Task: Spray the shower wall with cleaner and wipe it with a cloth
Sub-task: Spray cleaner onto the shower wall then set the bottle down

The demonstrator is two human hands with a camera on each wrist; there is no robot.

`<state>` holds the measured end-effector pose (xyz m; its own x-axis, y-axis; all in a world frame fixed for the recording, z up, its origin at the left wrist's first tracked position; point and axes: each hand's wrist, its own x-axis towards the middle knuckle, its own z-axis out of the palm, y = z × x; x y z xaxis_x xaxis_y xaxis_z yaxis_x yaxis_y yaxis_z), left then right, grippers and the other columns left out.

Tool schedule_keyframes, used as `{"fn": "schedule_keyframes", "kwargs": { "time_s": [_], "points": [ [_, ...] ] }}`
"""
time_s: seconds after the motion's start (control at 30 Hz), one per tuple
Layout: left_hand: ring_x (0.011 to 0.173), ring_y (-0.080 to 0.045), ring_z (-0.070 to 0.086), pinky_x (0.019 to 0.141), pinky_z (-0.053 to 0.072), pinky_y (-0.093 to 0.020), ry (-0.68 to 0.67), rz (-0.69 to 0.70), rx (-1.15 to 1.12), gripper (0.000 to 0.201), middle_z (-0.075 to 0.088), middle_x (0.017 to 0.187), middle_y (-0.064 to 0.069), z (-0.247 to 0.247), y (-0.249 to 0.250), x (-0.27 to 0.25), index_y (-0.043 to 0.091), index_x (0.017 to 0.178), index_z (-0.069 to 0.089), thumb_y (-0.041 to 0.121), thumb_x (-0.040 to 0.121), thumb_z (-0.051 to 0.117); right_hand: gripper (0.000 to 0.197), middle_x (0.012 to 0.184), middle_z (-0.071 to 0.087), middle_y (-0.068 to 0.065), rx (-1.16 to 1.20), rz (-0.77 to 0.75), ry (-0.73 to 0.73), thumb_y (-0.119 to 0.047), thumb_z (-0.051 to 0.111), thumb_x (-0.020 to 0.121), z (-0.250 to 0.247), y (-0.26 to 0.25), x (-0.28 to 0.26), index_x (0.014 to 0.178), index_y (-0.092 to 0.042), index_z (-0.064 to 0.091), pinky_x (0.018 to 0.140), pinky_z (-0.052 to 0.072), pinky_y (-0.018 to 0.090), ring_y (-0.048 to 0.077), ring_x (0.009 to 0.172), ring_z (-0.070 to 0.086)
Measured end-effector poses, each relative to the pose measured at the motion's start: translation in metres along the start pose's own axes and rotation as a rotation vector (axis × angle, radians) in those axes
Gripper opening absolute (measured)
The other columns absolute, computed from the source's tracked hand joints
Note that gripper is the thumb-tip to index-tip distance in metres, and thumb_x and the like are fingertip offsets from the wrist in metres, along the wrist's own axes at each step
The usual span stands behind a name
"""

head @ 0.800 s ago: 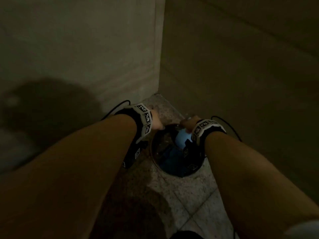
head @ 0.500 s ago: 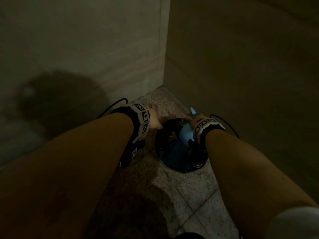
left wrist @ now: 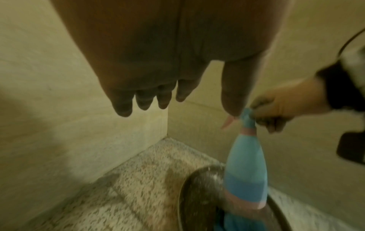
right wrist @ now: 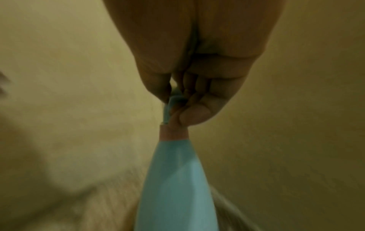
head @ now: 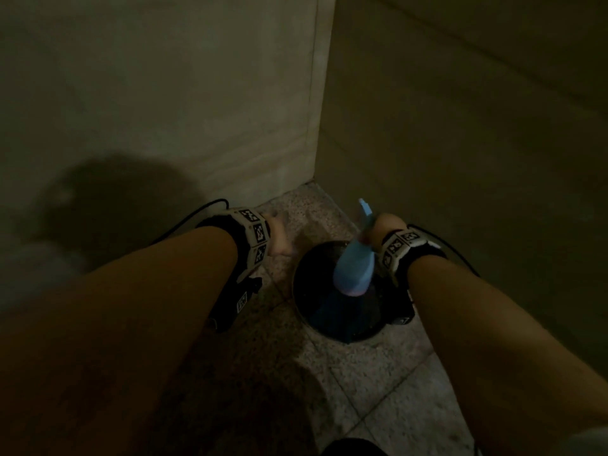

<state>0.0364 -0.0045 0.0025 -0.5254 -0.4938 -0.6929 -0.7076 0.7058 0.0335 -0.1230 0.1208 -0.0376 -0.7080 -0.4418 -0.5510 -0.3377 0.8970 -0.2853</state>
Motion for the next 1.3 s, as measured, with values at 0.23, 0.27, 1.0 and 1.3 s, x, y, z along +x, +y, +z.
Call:
{"fn": "schedule_keyframes", "kwargs": {
  "time_s": [0.23,0.27,1.0,1.3],
  "points": [
    [0.141,-0.026,0.029,0.112,0.033,-0.033,0.135,0.097,-0.201,0.082,0.014,0.159,-0.011,-0.027,-0.024,-0.02,0.011,0.152,0.004,0.04,0.093,0.053,0.038,0.131,0.056,0.018,-0.143,-0.184,0.138,-0.02,0.051,0.096,-0.061,-0.073,-0.069,0.128,0.0,0.053,0.091,0.045,0.036,0.031,0.119,0.055],
    [0.142,-0.027,0.028,0.112,0.032,-0.033,0.171,0.119,-0.237,0.081,0.011,0.159,-0.011,-0.03,-0.028,-0.026,0.011,0.151,0.006,0.038,0.092,0.054,0.038,0.13,0.056,0.019,-0.15,-0.202,0.16,-0.02,0.052,0.095,-0.068,-0.083,-0.077,0.128,0.0,0.053,0.089,0.045,0.036,0.032,0.118,0.055],
    [0.129,-0.031,0.044,0.102,0.04,-0.034,0.459,0.32,-0.848,0.097,0.041,0.142,-0.011,-0.079,-0.126,-0.113,0.011,0.145,0.015,0.021,0.072,0.08,0.03,0.109,0.066,0.017,0.086,-0.654,0.467,-0.022,0.047,0.096,-0.138,-0.235,-0.256,0.119,-0.003,0.053,0.087,0.056,0.041,0.028,0.097,0.067],
    [0.129,-0.032,0.041,0.095,0.04,-0.036,0.57,0.374,-1.172,0.082,0.036,0.142,-0.012,-0.118,-0.142,-0.151,0.011,0.144,0.02,0.002,0.08,0.069,0.029,0.1,0.071,0.015,0.048,-0.788,0.575,-0.024,0.047,0.096,-0.162,-0.272,-0.292,0.113,-0.002,0.057,0.086,0.055,0.037,0.027,0.093,0.069]
  ]
}}
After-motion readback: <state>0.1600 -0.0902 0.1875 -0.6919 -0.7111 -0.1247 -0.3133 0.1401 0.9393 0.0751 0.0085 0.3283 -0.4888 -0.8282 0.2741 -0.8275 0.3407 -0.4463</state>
